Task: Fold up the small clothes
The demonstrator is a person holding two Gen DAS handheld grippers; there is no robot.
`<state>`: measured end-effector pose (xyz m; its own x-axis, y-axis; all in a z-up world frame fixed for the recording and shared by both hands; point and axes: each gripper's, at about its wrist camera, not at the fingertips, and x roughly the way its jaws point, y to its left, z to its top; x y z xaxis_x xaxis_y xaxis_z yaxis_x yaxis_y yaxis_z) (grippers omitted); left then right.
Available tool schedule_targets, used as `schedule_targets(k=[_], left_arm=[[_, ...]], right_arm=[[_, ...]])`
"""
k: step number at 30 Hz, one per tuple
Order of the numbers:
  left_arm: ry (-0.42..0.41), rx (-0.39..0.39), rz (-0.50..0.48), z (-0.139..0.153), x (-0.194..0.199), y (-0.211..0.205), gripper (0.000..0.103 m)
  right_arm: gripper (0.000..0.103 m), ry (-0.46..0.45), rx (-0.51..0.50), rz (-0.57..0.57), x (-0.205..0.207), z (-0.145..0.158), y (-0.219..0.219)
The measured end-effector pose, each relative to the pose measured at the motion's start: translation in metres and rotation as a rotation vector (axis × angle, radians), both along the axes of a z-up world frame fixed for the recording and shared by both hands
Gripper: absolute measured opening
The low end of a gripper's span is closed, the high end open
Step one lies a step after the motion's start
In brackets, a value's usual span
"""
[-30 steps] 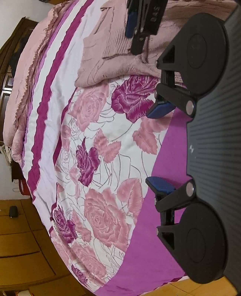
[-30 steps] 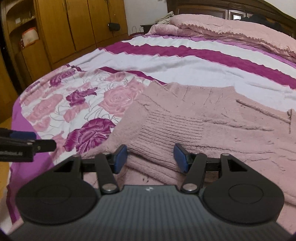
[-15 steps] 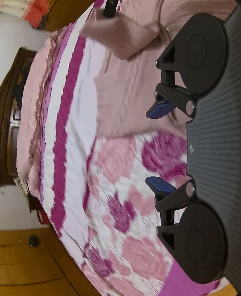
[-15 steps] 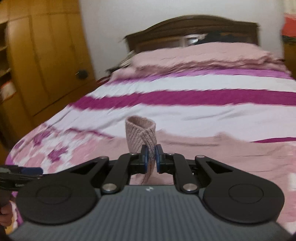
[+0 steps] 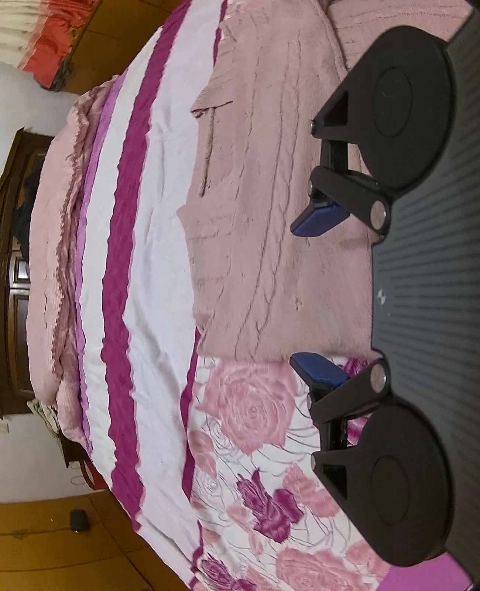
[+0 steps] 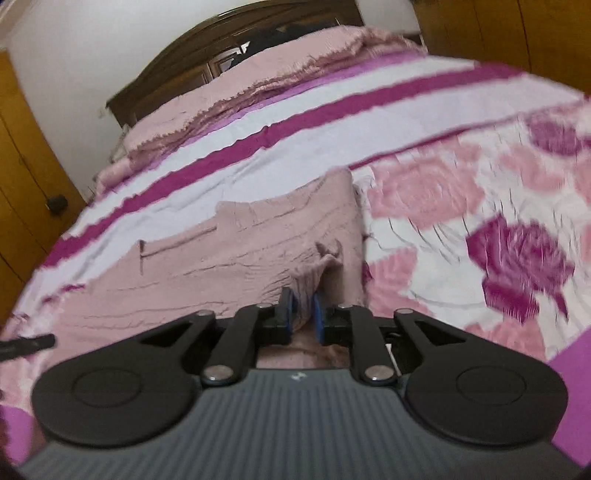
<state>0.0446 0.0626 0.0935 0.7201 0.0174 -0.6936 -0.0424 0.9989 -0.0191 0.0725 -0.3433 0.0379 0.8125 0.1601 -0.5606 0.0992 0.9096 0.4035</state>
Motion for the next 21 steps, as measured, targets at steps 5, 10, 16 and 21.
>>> schedule_targets(k=[5,10,16,21], left_arm=[[0.007,0.022,0.001,-0.003,0.01,-0.005,0.076],[0.01,0.024,-0.004,-0.005,0.015,-0.01,0.076],[-0.003,0.041,-0.033,-0.007,0.016,-0.017,0.076],[-0.035,0.034,-0.056,-0.01,0.016,-0.022,0.076]], right_arm=[[0.058,-0.083,-0.08,0.009,-0.003,0.016,-0.006],[0.058,-0.047,-0.114,0.067,0.024,0.015,-0.001],[0.056,0.034,-0.174,0.099,0.047,-0.003,0.012],[0.012,0.01,-0.266,0.165,0.041,0.0,0.026]])
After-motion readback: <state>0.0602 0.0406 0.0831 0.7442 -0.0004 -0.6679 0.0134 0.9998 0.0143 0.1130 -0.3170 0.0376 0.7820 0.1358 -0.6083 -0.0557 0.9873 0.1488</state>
